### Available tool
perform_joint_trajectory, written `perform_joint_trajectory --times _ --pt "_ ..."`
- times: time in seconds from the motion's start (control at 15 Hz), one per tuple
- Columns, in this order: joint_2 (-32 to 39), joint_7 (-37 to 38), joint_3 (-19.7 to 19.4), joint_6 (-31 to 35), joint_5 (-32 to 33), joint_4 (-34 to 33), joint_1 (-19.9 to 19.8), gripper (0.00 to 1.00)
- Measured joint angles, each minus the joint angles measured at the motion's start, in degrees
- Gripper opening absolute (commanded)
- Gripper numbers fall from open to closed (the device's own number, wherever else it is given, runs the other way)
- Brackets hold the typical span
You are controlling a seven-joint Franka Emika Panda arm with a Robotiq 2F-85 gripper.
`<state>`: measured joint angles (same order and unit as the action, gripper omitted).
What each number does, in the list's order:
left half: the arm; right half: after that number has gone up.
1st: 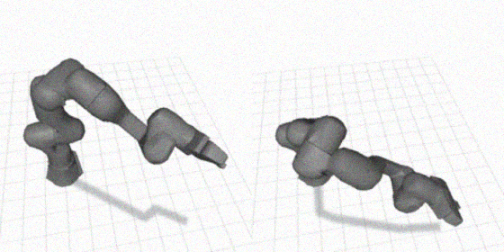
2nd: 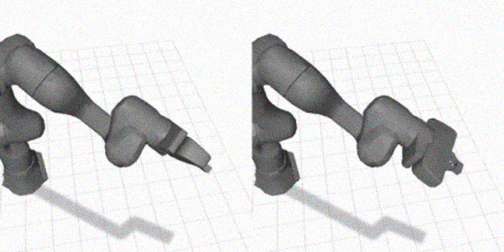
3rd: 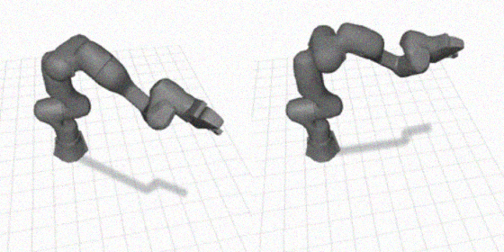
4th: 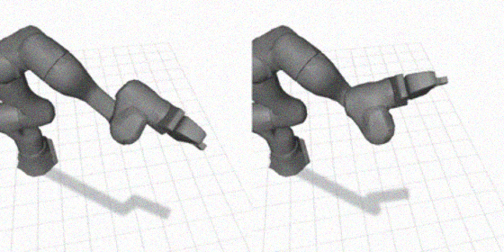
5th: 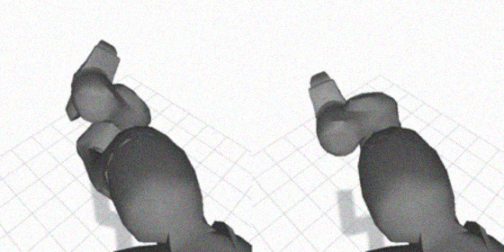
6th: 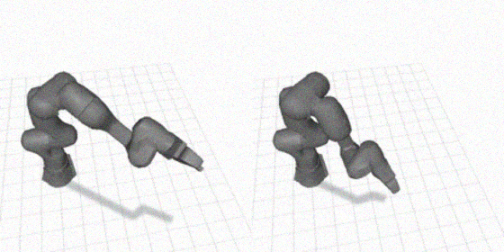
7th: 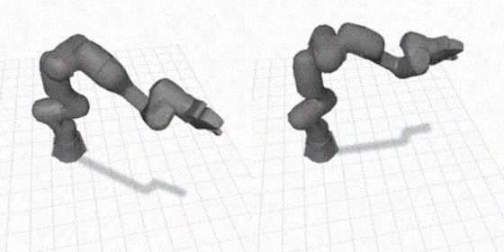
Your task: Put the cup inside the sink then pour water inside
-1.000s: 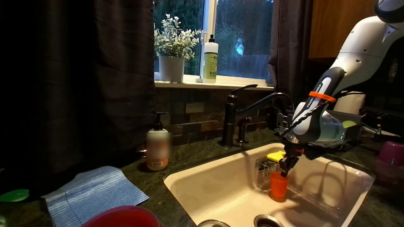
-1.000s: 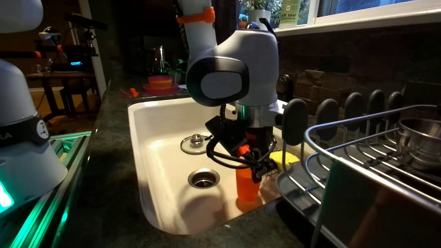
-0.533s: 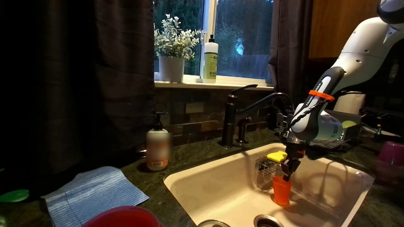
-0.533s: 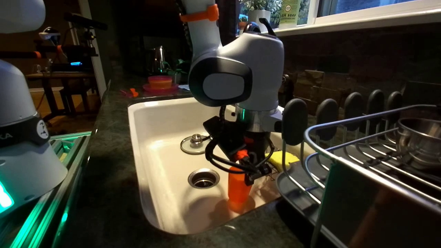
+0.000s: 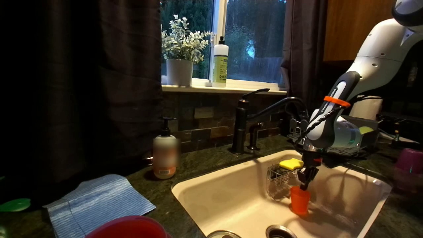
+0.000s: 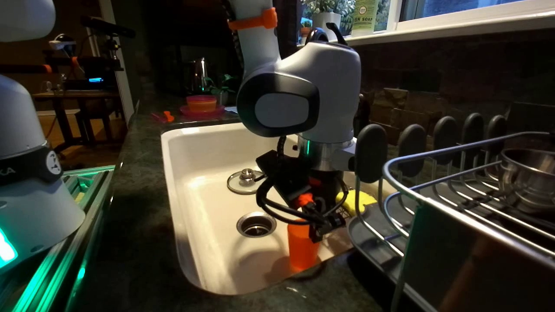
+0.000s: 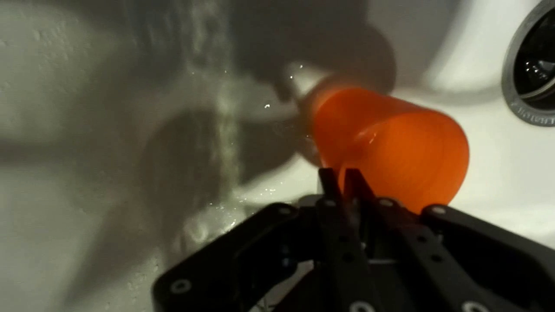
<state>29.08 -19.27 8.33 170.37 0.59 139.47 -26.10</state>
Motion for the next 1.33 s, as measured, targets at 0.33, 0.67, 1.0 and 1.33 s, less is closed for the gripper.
perform_joint_trajectory --times 0.33,0.67,1.0,1.33 --pt "-0.38 0.00 -2.08 0.00 0.23 -0.13 2.85 0.81" --pt "-2.11 0.28 -4.03 -0.12 0.44 0.26 5.92 1.00" --pt "-7.17 -1.86 -0.57 -12.72 -4.16 0.73 4.22 1.00" --pt "-9.97 -4.84 -0.58 -27.69 -8.90 1.37 4.78 1.00"
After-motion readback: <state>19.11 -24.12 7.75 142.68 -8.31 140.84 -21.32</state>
